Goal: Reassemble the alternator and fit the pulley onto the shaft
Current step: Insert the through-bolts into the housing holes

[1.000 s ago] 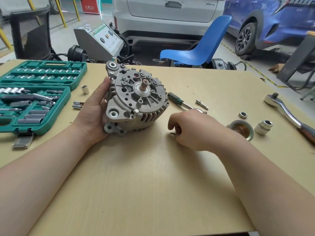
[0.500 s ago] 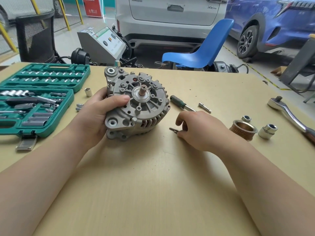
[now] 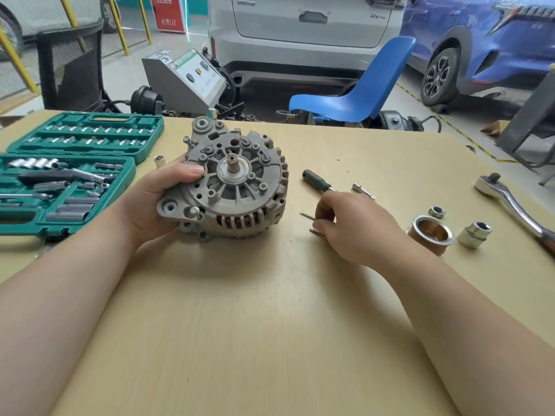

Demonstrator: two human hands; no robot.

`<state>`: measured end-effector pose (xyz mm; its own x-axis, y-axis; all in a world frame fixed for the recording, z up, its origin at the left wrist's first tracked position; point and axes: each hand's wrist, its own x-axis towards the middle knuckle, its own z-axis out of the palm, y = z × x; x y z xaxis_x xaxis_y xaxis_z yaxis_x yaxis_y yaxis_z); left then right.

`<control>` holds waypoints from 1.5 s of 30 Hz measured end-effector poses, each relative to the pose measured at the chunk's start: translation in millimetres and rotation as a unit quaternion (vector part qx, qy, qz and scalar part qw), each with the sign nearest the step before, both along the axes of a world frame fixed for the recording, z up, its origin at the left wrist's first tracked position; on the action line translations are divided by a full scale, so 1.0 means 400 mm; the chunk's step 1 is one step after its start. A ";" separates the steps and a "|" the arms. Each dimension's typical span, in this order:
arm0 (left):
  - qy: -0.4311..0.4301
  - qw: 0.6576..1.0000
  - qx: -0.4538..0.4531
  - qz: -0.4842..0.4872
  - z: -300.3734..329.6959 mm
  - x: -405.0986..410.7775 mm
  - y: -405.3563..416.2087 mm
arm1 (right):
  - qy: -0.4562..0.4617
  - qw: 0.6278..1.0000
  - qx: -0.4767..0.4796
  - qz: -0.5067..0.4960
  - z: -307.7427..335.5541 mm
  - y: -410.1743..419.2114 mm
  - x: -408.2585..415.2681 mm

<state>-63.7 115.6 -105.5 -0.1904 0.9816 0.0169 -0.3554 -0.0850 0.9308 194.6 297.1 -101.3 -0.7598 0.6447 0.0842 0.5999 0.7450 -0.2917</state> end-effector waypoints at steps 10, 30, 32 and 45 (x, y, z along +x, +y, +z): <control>-0.004 0.999 0.009 0.035 -0.011 0.003 0.013 | 0.375 0.831 -0.407 0.064 0.039 -0.018 0.005; -0.023 0.998 -0.007 0.064 0.004 0.022 0.006 | 0.528 0.813 -0.198 0.143 0.007 -0.124 -0.043; -0.020 0.997 -0.006 0.069 0.004 0.024 0.007 | 0.528 0.813 -0.206 0.134 0.003 -0.127 -0.046; -0.039 0.995 -0.011 0.088 -0.015 0.015 0.012 | 0.475 0.865 -0.093 0.133 -0.021 -0.110 -0.064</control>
<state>-57.8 120.6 -111.7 -0.3590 0.9330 -0.0266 -0.4088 -0.1316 0.9031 168.9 253.1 -109.6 -0.5287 0.5279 0.6647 -0.1612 0.7063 -0.6893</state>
